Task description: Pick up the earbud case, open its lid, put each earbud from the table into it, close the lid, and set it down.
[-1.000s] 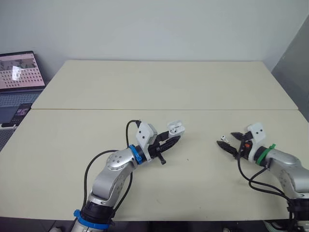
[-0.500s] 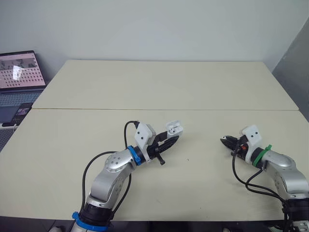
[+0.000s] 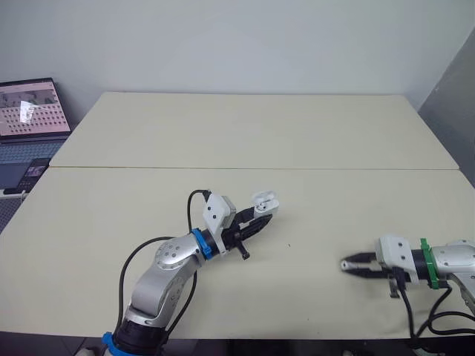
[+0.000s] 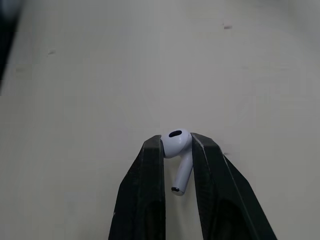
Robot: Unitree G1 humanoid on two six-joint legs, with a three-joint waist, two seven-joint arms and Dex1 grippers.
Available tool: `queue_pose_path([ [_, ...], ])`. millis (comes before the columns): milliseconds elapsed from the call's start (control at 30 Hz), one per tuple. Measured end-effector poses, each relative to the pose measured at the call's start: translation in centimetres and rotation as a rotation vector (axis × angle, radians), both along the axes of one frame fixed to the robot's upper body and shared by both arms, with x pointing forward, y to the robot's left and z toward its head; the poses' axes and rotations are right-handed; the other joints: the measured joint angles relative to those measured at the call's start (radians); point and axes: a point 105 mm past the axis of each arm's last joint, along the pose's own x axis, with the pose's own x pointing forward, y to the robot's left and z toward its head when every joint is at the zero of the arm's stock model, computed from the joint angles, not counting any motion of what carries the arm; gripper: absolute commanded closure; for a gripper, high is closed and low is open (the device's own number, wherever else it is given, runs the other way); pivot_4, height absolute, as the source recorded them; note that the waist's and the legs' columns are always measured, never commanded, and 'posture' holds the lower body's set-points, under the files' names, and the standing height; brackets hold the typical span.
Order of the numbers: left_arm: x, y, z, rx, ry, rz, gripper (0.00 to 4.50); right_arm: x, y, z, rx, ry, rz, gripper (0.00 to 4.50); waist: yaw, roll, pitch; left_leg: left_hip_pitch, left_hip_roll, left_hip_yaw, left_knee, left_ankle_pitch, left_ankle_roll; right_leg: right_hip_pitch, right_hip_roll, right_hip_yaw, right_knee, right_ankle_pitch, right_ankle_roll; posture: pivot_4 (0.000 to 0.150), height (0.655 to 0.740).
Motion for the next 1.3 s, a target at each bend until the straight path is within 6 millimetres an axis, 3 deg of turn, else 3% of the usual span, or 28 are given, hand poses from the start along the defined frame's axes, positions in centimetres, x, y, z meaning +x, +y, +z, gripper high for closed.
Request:
queue_pose_path([
  [100,0.0,0.2,0.0,0.010,-0.004,0.000,3.70,-0.4,-0.9,-0.7,-0.070,0.028,0.093,4.10,0.001,0.000,0.000,0.000,0.000,0.000,0.000,0.000,0.000,0.000,0.000,0.000,0.000,0.000,0.000,0.150,0.7400],
  [267,-0.1,0.2,0.3,0.008,-0.013,0.005,3.70,0.5,-0.9,-0.4,-0.127,-0.021,0.167,4.10,0.001,0.000,0.000,0.001,0.000,-0.001,0.000,0.000,-0.001,0.002,0.000,0.000,-0.001,0.000,0.000,0.150,0.7400],
  [500,-0.1,0.2,0.2,0.006,-0.009,0.009,3.70,1.0,-1.5,-0.1,-0.183,-0.039,0.138,1.71,0.008,0.000,0.000,0.004,-0.001,-0.005,0.000,0.000,-0.001,0.010,-0.001,-0.003,-0.008,0.001,0.001,0.150,0.7400],
  [667,-0.2,0.2,0.1,0.006,-0.010,0.007,3.70,0.5,-2.5,0.6,-0.355,-0.025,0.090,1.71,0.029,0.000,0.000,0.005,-0.001,-0.005,0.000,0.000,-0.001,0.011,-0.001,-0.003,-0.009,0.001,0.001,0.150,0.7400],
  [1000,0.2,0.1,-0.3,-0.006,-0.006,0.009,3.70,-0.6,-0.6,1.4,-0.557,0.036,-0.094,1.71,0.031,0.001,0.000,0.003,-0.001,-0.006,0.000,0.000,-0.001,0.010,-0.001,-0.003,-0.009,0.001,0.001,0.150,0.7400],
  [1300,0.3,-0.1,0.2,-0.013,-0.027,0.007,3.70,-0.7,0.2,1.4,-0.585,0.070,-0.230,1.71,0.029,0.000,0.000,0.003,-0.001,-0.006,0.000,0.000,-0.001,0.010,-0.001,-0.004,-0.009,0.001,0.001,0.150,0.7400],
])
